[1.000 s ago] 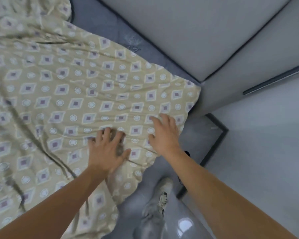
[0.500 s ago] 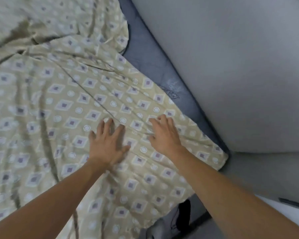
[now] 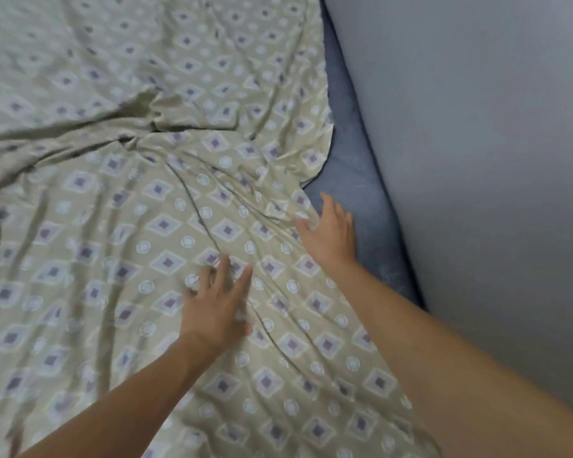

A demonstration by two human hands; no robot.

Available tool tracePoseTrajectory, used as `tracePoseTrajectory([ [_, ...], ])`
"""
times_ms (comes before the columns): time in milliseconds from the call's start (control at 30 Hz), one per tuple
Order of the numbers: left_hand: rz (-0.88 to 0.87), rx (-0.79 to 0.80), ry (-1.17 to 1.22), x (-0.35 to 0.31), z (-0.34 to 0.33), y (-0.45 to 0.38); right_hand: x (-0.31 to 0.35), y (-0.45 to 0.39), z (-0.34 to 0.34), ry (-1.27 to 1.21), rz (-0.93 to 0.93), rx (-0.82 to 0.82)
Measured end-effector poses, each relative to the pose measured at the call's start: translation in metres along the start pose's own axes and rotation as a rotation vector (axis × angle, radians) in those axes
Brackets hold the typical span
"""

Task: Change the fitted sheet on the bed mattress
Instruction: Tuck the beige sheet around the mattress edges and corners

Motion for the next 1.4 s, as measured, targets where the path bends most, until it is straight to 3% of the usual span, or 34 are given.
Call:
tracePoseTrajectory([
  [133,0.033,-0.063,0.064,-0.009,0.02,-0.013,0.014,-0.022,0.014,-0.366,0.012,0.241],
  [300,0.181,-0.288,0.454,-0.033,0.059,-0.047,-0.034,-0.029,0.04,0.018,0.005,0.15],
  [400,0.131,-0.373,0.507,-0.059,0.083,-0.074,-0.054,-0.027,0.047,0.015,-0.011,0.151],
  [500,0.138,-0.334,0.512,-0.076,0.094,-0.096,-0.049,-0.026,0.049,-0.107,-0.042,0.428],
  [567,0.153,-0.251,0.397,-0.077,0.092,-0.106,-0.043,-0.025,0.05,-0.083,-0.107,0.726],
  [633,0.144,-0.232,0.265,-0.072,0.084,-0.109,-0.041,-0.031,0.053,-0.054,-0.17,0.893],
  [700,0.095,-0.292,0.223,-0.067,0.076,-0.11,-0.036,-0.043,0.053,-0.125,-0.158,0.819],
  [800,0.073,-0.308,0.271,-0.062,0.068,-0.111,-0.025,-0.062,0.047,-0.494,-0.297,0.521],
  [867,0.092,-0.283,0.284,-0.06,0.067,-0.113,-0.01,-0.066,0.039,-0.68,-0.423,0.461],
  [967,0.08,-0.253,0.34,-0.061,0.071,-0.11,0.006,-0.075,0.036,-0.763,-0.493,0.387],
  [1200,-0.168,-0.36,0.462,-0.079,0.085,-0.094,0.009,-0.094,0.054,-0.618,-0.466,0.356],
  [1300,-0.274,-0.488,0.389,-0.088,0.089,-0.097,0.012,-0.102,0.062,-0.709,-0.439,0.405],
  [1400,-0.268,-0.563,0.325,-0.09,0.091,-0.099,0.013,-0.113,0.066,-0.655,-0.424,0.5],
])
Point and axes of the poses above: each hand's wrist, its own y-axis away from the middle knuckle, its own z-axis out of the back of the hand, x = y × z, the point moved 2 cm from there along -y, towards the middle knuckle, and after that the axes turned 5 degrees about -z, right-handed, at the moved point
